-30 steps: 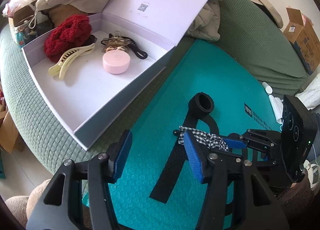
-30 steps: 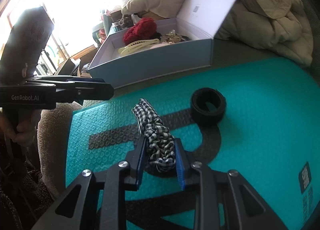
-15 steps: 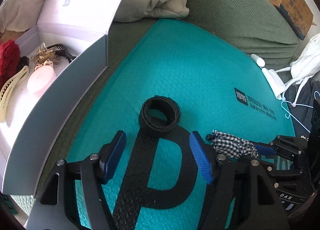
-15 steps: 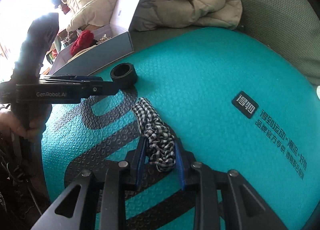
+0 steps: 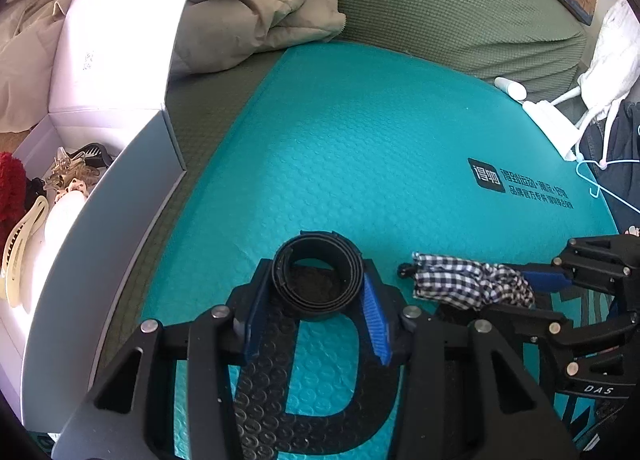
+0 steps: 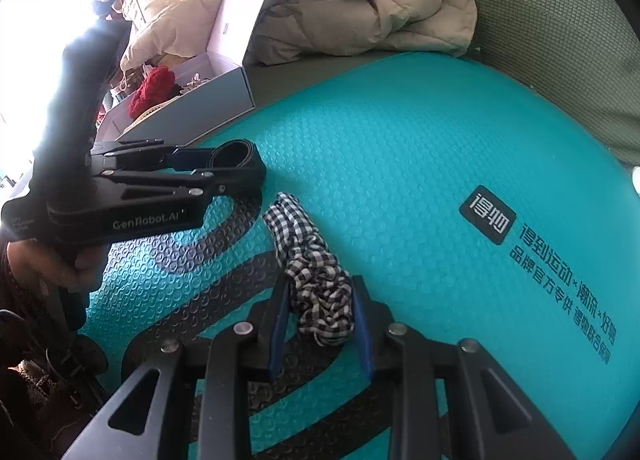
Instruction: Organize objects
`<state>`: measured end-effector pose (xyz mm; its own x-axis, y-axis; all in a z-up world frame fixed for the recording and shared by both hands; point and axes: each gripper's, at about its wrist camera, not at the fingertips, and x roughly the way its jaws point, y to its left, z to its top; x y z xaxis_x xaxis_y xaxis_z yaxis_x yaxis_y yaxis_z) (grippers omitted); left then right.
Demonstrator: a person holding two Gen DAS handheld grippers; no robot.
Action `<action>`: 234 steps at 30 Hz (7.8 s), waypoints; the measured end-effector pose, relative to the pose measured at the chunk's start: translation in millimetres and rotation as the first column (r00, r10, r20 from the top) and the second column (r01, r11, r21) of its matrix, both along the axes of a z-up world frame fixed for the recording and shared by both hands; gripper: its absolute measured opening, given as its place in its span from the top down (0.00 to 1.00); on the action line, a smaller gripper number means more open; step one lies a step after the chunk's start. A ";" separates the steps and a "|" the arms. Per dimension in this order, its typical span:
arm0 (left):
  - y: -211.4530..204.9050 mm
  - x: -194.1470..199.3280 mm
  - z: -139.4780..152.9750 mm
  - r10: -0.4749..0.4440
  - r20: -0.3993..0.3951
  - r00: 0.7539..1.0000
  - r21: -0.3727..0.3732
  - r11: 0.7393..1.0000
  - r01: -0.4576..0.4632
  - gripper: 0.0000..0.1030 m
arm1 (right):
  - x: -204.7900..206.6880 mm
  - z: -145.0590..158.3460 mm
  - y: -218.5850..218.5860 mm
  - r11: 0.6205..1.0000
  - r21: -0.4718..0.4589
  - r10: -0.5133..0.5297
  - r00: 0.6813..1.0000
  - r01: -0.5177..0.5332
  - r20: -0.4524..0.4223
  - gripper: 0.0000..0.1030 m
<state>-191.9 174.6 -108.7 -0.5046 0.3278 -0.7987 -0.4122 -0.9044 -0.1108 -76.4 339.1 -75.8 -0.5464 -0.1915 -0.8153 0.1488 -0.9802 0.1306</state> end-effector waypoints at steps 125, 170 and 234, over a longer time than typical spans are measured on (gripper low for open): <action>-258.5 -98.2 6.7 0.449 0.082 0.890 -0.111 0.891 -0.440 0.57 | -215.2 10.0 -227.7 0.919 0.149 0.371 0.928 -0.365 -0.017 0.75; -257.2 -90.9 48.5 0.489 0.095 0.867 -0.118 0.870 -0.478 0.38 | -230.8 42.6 -228.1 0.930 0.218 0.301 0.954 -0.296 0.013 0.54; -220.1 163.3 173.4 0.612 -0.122 0.781 -0.037 0.784 -0.620 0.10 | 7.4 159.1 -193.6 0.983 0.157 0.135 0.948 -0.092 -0.289 0.29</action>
